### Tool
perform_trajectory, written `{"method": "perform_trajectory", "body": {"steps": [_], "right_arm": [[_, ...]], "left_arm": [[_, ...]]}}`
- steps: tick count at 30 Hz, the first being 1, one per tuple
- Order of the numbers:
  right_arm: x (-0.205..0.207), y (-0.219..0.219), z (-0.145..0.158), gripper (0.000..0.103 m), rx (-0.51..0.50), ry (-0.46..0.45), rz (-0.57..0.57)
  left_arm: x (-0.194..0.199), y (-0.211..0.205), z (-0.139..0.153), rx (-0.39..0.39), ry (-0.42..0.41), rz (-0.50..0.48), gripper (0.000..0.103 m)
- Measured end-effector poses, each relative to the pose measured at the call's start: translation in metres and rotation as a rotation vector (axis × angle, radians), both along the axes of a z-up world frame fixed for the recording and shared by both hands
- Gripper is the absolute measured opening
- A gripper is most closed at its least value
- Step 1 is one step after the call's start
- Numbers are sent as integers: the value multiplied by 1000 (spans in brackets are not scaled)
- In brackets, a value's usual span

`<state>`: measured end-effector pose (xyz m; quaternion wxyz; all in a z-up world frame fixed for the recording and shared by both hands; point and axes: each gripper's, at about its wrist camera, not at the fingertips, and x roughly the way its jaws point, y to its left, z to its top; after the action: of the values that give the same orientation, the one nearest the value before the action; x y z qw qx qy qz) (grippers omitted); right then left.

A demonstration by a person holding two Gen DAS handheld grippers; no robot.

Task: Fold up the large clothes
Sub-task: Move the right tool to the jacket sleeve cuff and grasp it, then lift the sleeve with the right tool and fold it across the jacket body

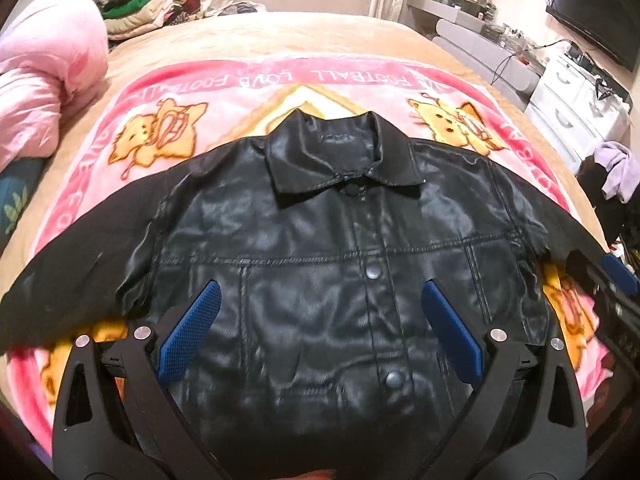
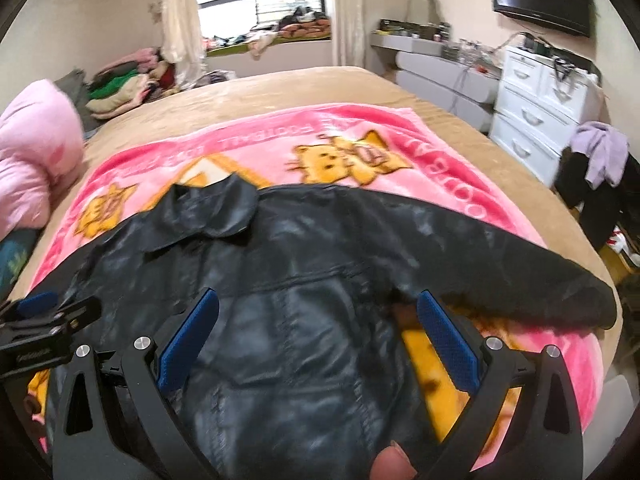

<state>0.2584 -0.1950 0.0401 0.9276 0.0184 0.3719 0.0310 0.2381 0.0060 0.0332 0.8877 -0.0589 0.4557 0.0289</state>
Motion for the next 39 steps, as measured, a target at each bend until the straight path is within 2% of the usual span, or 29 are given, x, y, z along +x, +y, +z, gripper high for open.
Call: {"method": "perform_trajectory", "body": {"steps": [9,14,22,31,33,37,39], "right_arm": [[39,-51,-27,99,-15,25,-164],[47,-81,-45,99,-63,56,-287],[44,-138,-64,99,-63,89,-460],[23,-221,-84,99,-19,137,-758],[16,-238,-91,99,34,155,-812],[1,-267,-107,99,260,181,-866],[0,-274,-111,99,298,182,-872]], "left_arm": [[34,-25,-20,45,-1,-68,94],[44,-39,-35,59,23,-106,94],[56,-53,-50,79,35,-144,94],[68,-54,-73,92,65,-132,94],[68,-53,-76,92,65,-130,94],[69,-52,-78,112,56,-121,94],[69,-52,-79,109,56,-122,94]]}}
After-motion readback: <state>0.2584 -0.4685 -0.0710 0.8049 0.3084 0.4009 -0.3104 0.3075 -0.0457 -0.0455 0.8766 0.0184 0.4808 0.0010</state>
